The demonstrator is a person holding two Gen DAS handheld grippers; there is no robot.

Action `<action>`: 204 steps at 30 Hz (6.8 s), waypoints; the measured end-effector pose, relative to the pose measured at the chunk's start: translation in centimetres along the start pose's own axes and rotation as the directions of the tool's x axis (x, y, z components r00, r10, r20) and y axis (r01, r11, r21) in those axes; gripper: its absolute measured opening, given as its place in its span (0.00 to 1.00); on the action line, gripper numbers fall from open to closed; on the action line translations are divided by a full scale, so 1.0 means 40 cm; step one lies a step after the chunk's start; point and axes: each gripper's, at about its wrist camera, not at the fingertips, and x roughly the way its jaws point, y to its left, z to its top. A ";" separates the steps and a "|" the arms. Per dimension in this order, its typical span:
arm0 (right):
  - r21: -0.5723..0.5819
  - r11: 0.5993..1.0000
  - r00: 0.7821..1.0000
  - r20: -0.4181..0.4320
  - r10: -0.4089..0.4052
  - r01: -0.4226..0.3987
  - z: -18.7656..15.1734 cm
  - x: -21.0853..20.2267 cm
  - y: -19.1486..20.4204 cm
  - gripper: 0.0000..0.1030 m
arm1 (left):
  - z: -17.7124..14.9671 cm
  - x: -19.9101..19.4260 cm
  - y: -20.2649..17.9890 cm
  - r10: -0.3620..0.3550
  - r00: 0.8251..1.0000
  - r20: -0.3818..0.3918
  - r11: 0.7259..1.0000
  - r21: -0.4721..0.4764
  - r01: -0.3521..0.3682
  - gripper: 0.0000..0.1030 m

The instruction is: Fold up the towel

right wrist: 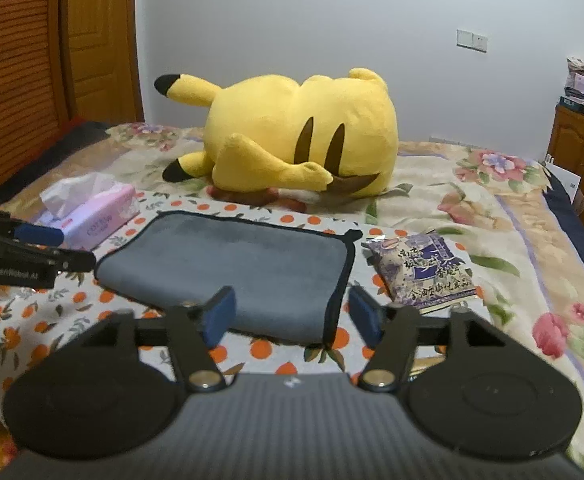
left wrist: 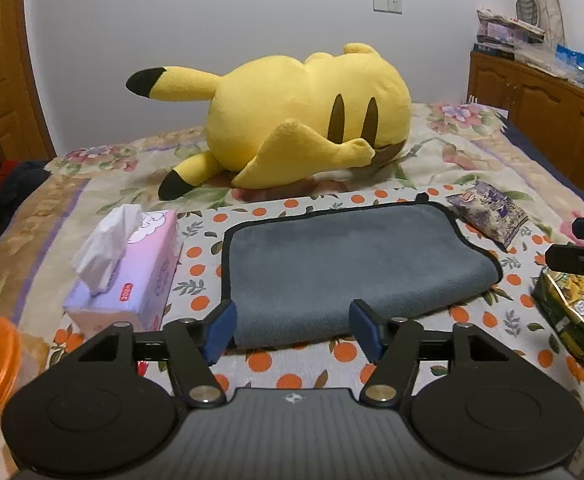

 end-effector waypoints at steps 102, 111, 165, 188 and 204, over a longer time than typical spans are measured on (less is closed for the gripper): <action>0.107 0.994 0.999 0.032 -0.014 0.010 -0.245 -0.451 0.128 1.00 | -0.358 -0.495 -0.110 0.002 1.000 -0.028 0.998 -0.062 -0.003 1.00; 0.124 0.992 0.999 0.028 -0.031 0.027 -0.260 -0.450 0.120 1.00 | -0.369 -0.504 -0.113 0.012 1.000 -0.019 0.998 -0.056 -0.013 1.00; 0.128 0.988 0.961 0.248 -0.119 0.089 -0.273 -0.519 0.106 1.00 | -0.373 -0.594 -0.115 0.071 0.970 0.234 0.997 -0.056 -0.060 1.00; 0.142 0.985 0.952 0.271 -0.139 0.103 -0.271 -0.527 0.101 1.00 | -0.375 -0.602 -0.119 0.076 0.964 0.256 0.997 -0.043 -0.067 1.00; 0.142 0.985 0.953 0.271 -0.138 0.103 -0.270 -0.527 0.100 1.00 | -0.375 -0.602 -0.118 0.075 0.964 0.256 0.997 -0.042 -0.066 1.00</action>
